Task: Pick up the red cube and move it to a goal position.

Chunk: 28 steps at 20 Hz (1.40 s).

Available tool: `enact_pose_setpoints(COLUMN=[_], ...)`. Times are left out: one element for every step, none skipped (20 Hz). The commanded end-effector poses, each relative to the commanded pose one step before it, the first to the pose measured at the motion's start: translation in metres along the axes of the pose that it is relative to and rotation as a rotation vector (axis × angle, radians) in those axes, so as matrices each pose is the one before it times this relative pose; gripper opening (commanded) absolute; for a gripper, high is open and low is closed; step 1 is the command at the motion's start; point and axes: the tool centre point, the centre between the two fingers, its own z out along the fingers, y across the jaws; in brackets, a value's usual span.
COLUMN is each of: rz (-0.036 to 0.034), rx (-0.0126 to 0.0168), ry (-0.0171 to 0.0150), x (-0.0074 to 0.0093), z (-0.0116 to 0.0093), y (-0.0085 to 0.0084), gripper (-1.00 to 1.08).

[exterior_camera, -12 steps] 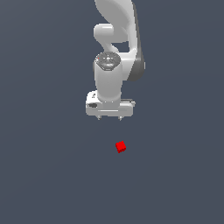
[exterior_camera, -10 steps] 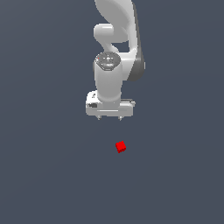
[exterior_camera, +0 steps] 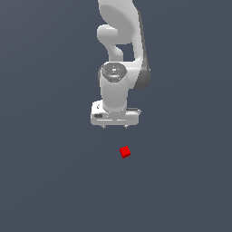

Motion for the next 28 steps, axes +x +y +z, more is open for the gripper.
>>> enact_pose_setpoints(rz=[-0.02874,-0.01389,-0.01499,-0.01607,-0.01711,-0.01808,-0.01896,-0.01979,-0.01994,-0.01884,-0.01771,-0.01656,-0.01545,-0.01433,-0.01320,-0.01211,-0.01101,-0.00991,-0.00885,-0.00773,-0.00668,-0.00564,-0.00454,-0.00351,-0.00248,-0.00154,-0.00049,0.00000], rx=[0.00007,-0.00004,-0.00005,-0.00007,-0.00010,-0.00013,-0.00016,-0.00021,-0.00024,-0.00027,-0.00029,-0.00030,-0.00030,-0.00031,-0.00030,-0.00030,-0.00029,-0.00027,-0.00026,-0.00024,-0.00021,-0.00018,-0.00015,-0.00012,-0.00009,-0.00005,-0.00002,0.00000], ry=[0.00138,0.00102,0.00110,0.00118,0.00126,0.00133,0.00139,0.00144,0.00145,0.00136,0.00127,0.00118,0.00109,0.00100,0.00092,0.00083,0.00075,0.00067,0.00059,0.00051,0.00044,0.00036,0.00029,0.00022,0.00016,0.00010,0.00003,0.00000], x=[0.00646,0.00328,0.00354,0.00381,0.00406,0.00430,0.00452,0.00473,0.00478,0.00454,0.00428,0.00402,0.00376,0.00350,0.00324,0.00299,0.00273,0.00248,0.00222,0.00196,0.00170,0.00144,0.00117,0.00090,0.00064,0.00040,0.00013,0.00000], z=[0.01124,0.00526,0.00566,0.00606,0.00644,0.00679,0.00711,0.00739,0.00743,0.00699,0.00654,0.00610,0.00566,0.00523,0.00480,0.00438,0.00396,0.00354,0.00314,0.00274,0.00235,0.00196,0.00159,0.00122,0.00086,0.00051,0.00017,0.00000], y=[-0.00320,-0.00147,-0.00161,-0.00173,-0.00183,-0.00195,-0.00204,-0.00214,-0.00216,-0.00204,-0.00192,-0.00179,-0.00167,-0.00155,-0.00142,-0.00131,-0.00119,-0.00107,-0.00097,-0.00082,-0.00072,-0.00062,-0.00048,-0.00038,-0.00026,-0.00019,-0.00005,0.00000], gripper=[1.00,1.00,1.00,1.00,1.00,1.00,1.00,1.00,1.00,1.00,1.00,1.00,1.00,1.00,1.00,1.00,1.00,1.00,1.00,1.00,1.00,1.00,1.00,1.00,1.00,1.00,1.00,-1.00])
